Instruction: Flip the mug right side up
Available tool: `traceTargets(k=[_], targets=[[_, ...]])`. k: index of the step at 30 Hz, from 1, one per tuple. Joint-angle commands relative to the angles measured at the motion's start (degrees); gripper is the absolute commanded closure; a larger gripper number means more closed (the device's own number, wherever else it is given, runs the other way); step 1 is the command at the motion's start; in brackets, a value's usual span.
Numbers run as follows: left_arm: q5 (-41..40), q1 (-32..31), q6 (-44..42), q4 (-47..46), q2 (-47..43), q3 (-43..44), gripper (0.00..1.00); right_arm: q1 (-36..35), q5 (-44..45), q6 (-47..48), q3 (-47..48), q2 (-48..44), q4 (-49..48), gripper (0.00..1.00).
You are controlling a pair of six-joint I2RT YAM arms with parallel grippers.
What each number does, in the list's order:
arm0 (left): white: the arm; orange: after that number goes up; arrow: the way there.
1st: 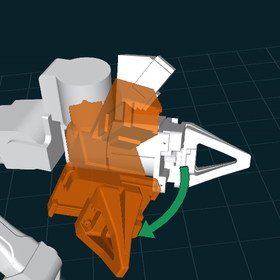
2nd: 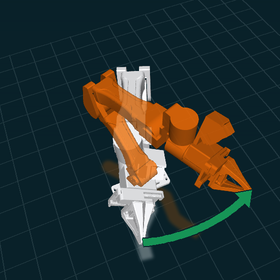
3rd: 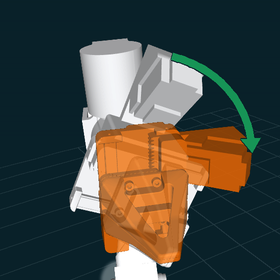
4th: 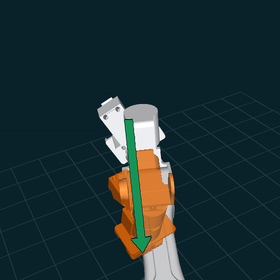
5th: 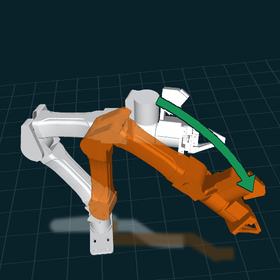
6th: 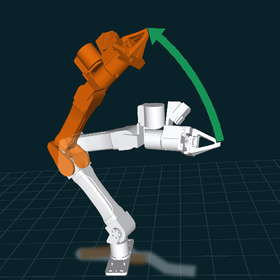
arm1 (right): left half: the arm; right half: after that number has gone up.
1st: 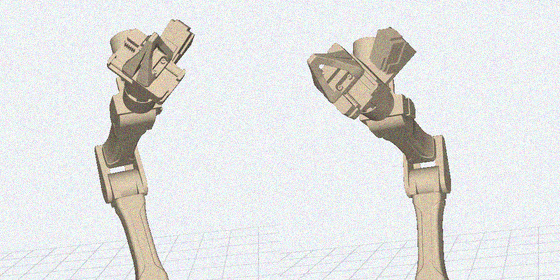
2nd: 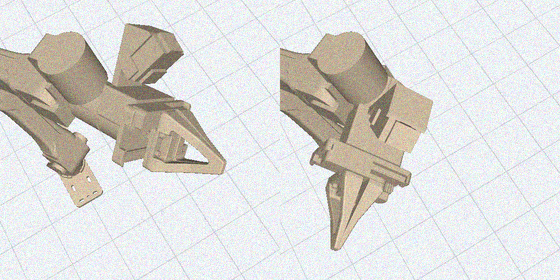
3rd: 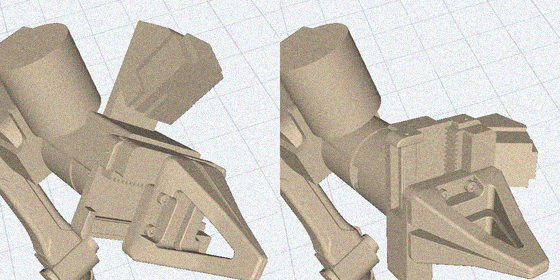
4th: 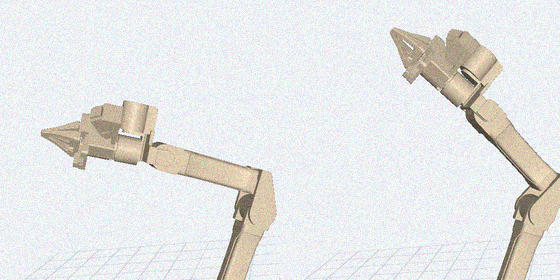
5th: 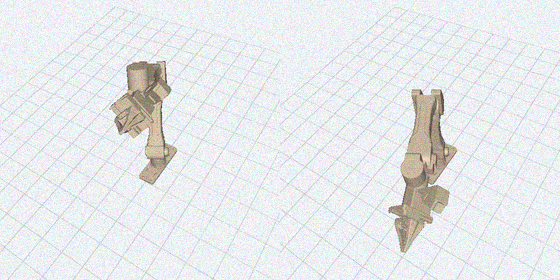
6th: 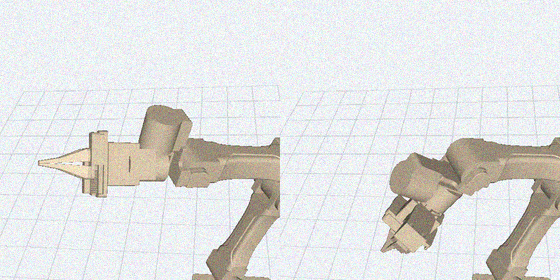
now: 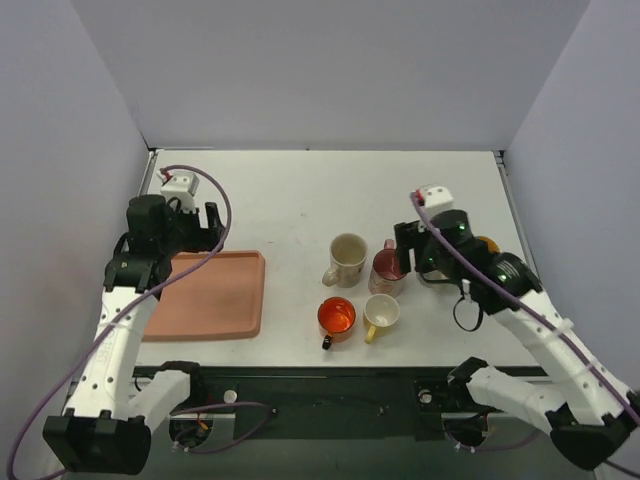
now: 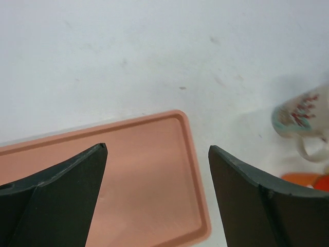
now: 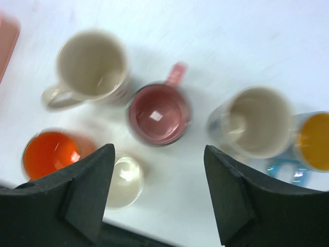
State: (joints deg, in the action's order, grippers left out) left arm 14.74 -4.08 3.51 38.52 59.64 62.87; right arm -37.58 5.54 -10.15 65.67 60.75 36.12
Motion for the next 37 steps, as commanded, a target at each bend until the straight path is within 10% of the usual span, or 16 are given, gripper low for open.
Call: traceTargets(k=[1,12,37], targets=[[-18.42,0.03,2.38,-25.04,-9.43,-11.59,0.08,9.87,11.15,6.37,-8.6,-13.6,-15.6,0.33],[-21.16,1.61,6.25,-56.79,-12.79,-38.24,0.07,41.44,4.92,-0.83,-30.06,-20.58,-42.61,0.32],[-27.14,1.62,6.95,-59.53,-13.76,-48.28,0.06,42.24,-1.76,-0.3,-40.44,-20.24,-49.83,0.33]])
